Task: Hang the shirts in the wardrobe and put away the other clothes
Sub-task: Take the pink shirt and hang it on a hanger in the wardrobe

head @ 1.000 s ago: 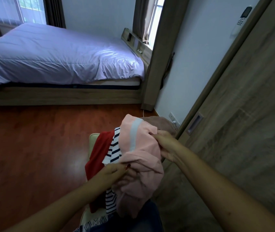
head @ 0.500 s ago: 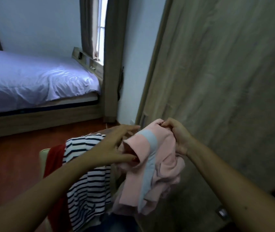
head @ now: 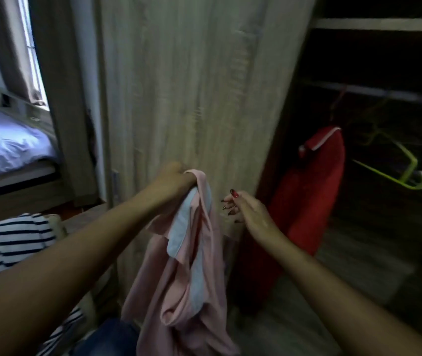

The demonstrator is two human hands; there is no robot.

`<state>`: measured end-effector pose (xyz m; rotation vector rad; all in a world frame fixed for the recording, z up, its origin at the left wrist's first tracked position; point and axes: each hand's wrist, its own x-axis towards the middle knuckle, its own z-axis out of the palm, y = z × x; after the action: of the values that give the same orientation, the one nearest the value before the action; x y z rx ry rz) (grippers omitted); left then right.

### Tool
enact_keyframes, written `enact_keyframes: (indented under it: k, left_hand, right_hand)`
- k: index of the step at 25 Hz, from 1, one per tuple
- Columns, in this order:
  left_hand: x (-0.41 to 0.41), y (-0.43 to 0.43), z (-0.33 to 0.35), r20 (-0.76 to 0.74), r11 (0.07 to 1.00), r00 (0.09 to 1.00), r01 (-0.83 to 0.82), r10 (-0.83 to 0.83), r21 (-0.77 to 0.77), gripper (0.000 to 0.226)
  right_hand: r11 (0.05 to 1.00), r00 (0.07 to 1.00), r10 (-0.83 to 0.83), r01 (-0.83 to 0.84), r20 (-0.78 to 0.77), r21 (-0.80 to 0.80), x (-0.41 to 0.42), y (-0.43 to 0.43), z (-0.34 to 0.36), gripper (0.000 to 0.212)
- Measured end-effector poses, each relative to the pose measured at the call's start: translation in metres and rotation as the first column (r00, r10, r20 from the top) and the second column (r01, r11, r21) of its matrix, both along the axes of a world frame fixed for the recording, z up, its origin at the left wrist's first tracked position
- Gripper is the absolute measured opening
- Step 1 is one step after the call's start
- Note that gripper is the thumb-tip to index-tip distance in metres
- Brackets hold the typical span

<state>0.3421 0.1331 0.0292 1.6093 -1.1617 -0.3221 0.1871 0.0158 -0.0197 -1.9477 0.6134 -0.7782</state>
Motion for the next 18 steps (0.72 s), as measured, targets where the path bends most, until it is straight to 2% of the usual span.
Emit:
enact_keyframes:
  k: [2,5,6,7,9,11,12,13,15,16,18]
  left_hand:
    - [-0.034,-0.021,0.005,-0.011,0.999,1.0,-0.013,0.014,0.032,0.033]
    - [-0.088,-0.045,0.007,0.025,0.999,1.0,-0.014,0.013,0.046,0.027]
    - [-0.102,-0.051,0.008,0.036,0.998,0.999,0.002,-0.004,0.069,0.026]
    - [-0.115,-0.055,0.01,0.064,0.995,0.998,0.015,-0.022,0.095,0.025]
    - [-0.122,-0.06,0.015,0.088,0.981,0.992,0.072,-0.089,0.182,0.019]
    - [-0.109,-0.059,0.017,-0.041,0.918,0.969,0.242,-0.242,0.313,0.013]
    - [-0.098,-0.059,0.017,-0.138,0.854,0.934,0.356,-0.328,0.38,0.023]
    - [-0.089,-0.058,0.015,-0.225,0.773,0.895,0.446,-0.386,0.45,0.035]
    - [-0.077,-0.055,0.008,-0.379,0.67,0.814,0.579,-0.44,0.465,0.039]
    - [-0.073,-0.057,0.002,-0.443,0.674,0.785,0.609,-0.434,0.419,0.039]
    - [-0.076,-0.064,-0.008,-0.563,0.741,0.73,0.611,-0.389,0.28,0.054]
  right_hand:
    - [0.997,1.0,0.026,-0.026,-0.005,-0.068,-0.045,-0.001,-0.007,0.015]
    - [0.955,0.976,0.022,-0.085,-0.217,-0.283,-0.103,-0.003,-0.031,0.033]
    - [0.966,0.971,0.008,-0.069,-0.237,-0.251,-0.121,-0.008,-0.042,0.025]
    - [0.985,0.979,-0.001,-0.034,-0.203,-0.17,-0.139,-0.014,-0.051,0.007]
    - [0.993,0.987,-0.034,0.051,-0.159,0.104,-0.176,-0.033,-0.058,0.021]
    - [0.917,0.99,-0.073,0.114,-0.12,0.382,-0.212,-0.054,-0.049,0.019]
    - [0.873,0.997,-0.06,0.081,-0.057,0.481,-0.228,-0.061,-0.037,0.017]
    - [0.838,0.998,-0.056,0.036,0.019,0.544,-0.241,-0.069,-0.026,0.017]
    - [0.8,0.992,-0.06,-0.02,0.114,0.599,-0.258,-0.079,0.0,0.017]
    - [0.794,0.99,-0.057,-0.036,0.133,0.607,-0.262,-0.083,0.008,0.017]
    - [0.785,0.992,-0.061,-0.023,0.113,0.62,-0.261,-0.089,0.018,0.017]
